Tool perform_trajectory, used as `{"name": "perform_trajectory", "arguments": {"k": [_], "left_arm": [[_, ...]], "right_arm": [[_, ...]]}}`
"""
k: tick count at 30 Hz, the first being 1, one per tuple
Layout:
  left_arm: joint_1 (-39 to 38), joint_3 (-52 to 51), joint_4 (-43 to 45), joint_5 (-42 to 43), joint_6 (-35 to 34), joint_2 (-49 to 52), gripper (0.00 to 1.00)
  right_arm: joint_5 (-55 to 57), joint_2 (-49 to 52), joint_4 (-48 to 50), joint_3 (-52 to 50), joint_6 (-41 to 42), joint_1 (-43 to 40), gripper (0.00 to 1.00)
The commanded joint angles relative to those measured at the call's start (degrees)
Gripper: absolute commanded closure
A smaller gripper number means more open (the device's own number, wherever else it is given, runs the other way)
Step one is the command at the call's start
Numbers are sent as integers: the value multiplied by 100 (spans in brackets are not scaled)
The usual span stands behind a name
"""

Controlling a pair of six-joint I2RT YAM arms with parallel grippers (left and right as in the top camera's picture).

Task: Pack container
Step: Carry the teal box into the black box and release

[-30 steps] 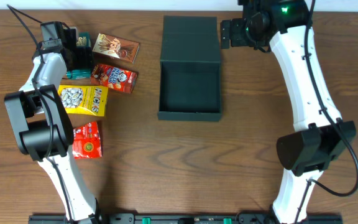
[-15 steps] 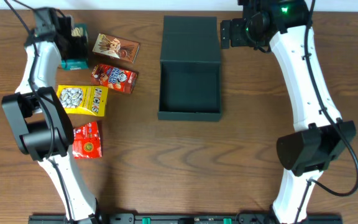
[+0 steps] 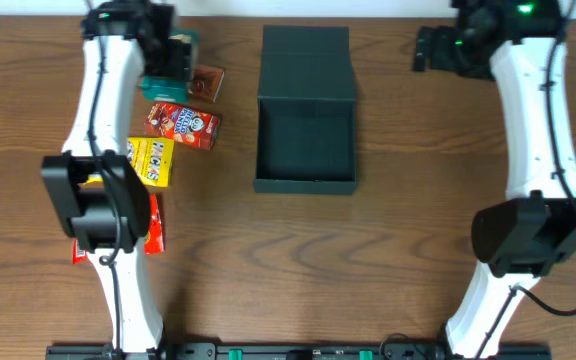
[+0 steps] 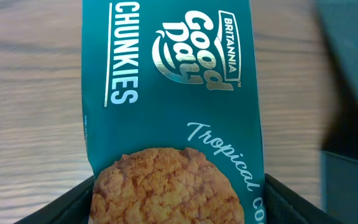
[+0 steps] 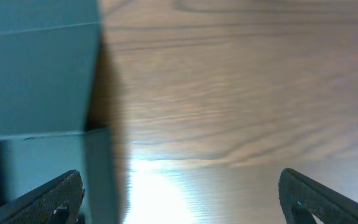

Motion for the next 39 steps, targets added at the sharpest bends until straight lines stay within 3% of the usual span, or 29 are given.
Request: {"name": "perform_trajectory", "arguments": {"k": [1, 9, 16, 17, 19, 20, 29, 30, 32, 35, 36, 37, 39], "left_arm": [[-538, 175, -68, -22, -229, -374, 36], [-2083, 175, -706, -155, -887, -428, 38], [-2946, 166, -1224, -229, -1738, -428, 39], [-3036, 157, -1305, -356, -1923, -428, 37], [-3178, 131, -1427, -647, -2304, -426, 9], [-3213, 131, -1460, -664, -2380, -426, 5], [-3259, 140, -1386, -525, -2551, -474, 0], [-3228, 142, -1338, -542, -2551, -511, 5], [-3130, 146, -1274, -597, -2553, -623, 5], [-2863, 146, -1198, -791, -2577, -890, 6], [-2710, 146, -1172, -942, -2612, -1019, 6], [-2531, 146, -1152, -1110, -2658, -1163, 5], [-2181, 146, -1099, -1226, -2656, -1390, 5]], "right_arm": [[-4, 13, -74, 22, 55, -334, 1], [-72, 13, -251, 22, -103, -1115, 1], [-111, 13, -280, 22, -343, -1300, 1], [-109, 13, -278, 22, -372, -1300, 1], [-116, 13, -278, 22, -450, -1298, 1], [-129, 13, -280, 22, -466, -1298, 1], [-710, 13, -304, 20, -570, -1246, 1], [-713, 13, -334, 20, -570, -1209, 1], [-813, 13, -444, 20, -577, -1130, 2], [-1318, 13, -621, 20, -763, -951, 22], [-1547, 13, -669, 17, -815, -828, 51], [-1681, 13, -669, 9, -813, -710, 93], [-1843, 13, -640, -22, -817, -404, 98]]}}
